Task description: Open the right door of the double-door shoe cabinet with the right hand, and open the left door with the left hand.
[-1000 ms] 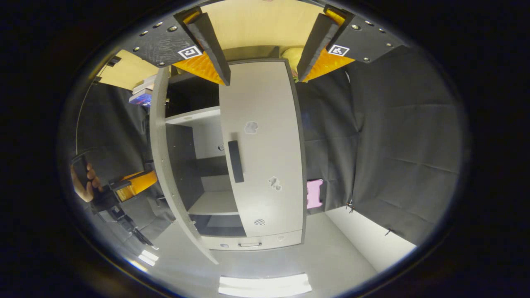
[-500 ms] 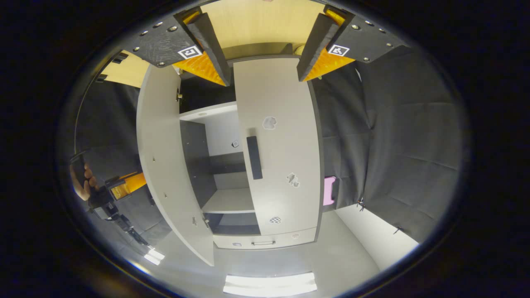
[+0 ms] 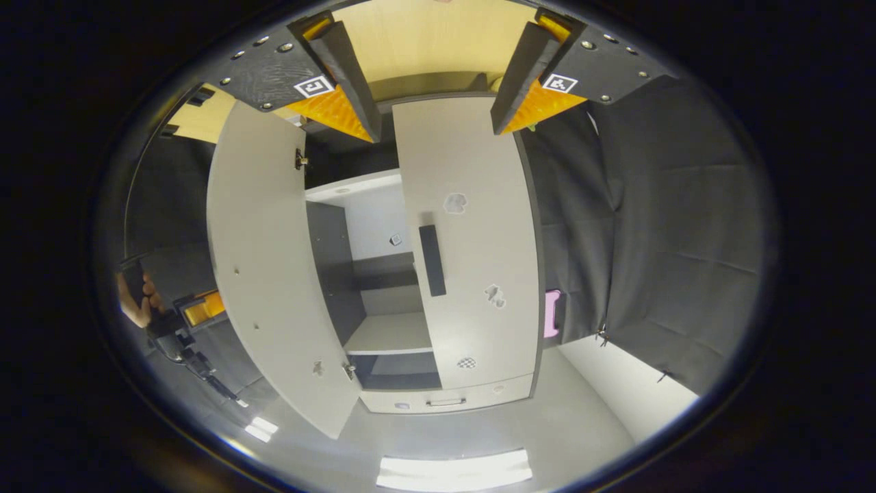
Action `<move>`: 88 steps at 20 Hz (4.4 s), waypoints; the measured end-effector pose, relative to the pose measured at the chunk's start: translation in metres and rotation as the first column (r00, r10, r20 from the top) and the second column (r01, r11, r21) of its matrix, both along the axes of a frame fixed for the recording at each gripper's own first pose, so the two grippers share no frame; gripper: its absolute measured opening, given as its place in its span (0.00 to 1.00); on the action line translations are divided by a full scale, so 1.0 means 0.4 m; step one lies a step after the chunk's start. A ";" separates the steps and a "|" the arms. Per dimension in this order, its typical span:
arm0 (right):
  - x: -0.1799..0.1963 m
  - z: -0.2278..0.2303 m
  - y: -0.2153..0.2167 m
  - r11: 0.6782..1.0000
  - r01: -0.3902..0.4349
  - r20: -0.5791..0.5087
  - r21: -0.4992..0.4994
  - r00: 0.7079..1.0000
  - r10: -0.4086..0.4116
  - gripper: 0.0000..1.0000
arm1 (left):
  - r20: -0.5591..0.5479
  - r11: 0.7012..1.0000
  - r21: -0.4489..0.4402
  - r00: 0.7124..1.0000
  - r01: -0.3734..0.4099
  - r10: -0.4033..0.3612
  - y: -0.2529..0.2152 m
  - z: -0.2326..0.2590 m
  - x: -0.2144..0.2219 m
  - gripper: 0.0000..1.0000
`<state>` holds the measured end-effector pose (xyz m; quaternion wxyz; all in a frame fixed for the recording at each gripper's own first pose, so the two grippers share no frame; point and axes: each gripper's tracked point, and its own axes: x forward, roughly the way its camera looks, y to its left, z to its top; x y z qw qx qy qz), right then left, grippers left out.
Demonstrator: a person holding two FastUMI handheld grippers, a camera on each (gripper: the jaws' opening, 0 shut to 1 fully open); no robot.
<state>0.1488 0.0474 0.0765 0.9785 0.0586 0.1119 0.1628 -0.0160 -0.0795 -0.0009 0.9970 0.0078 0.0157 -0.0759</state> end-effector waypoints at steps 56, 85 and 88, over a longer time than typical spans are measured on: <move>-0.120 -0.113 -0.169 0.925 0.380 -0.184 0.013 0.910 -0.371 0.98 | -0.062 0.981 -0.196 0.998 -0.011 -0.001 -0.102 0.235 0.665 0.15; -0.124 -0.078 -0.070 0.958 0.285 -0.114 -0.003 0.952 -0.284 0.98 | -0.055 0.961 -0.257 0.991 0.104 -0.122 0.076 0.244 0.437 0.12; -0.128 -0.078 -0.059 0.959 0.283 -0.120 0.002 0.952 -0.281 0.98 | -0.051 0.957 -0.265 0.990 0.116 -0.134 0.091 0.244 0.426 0.14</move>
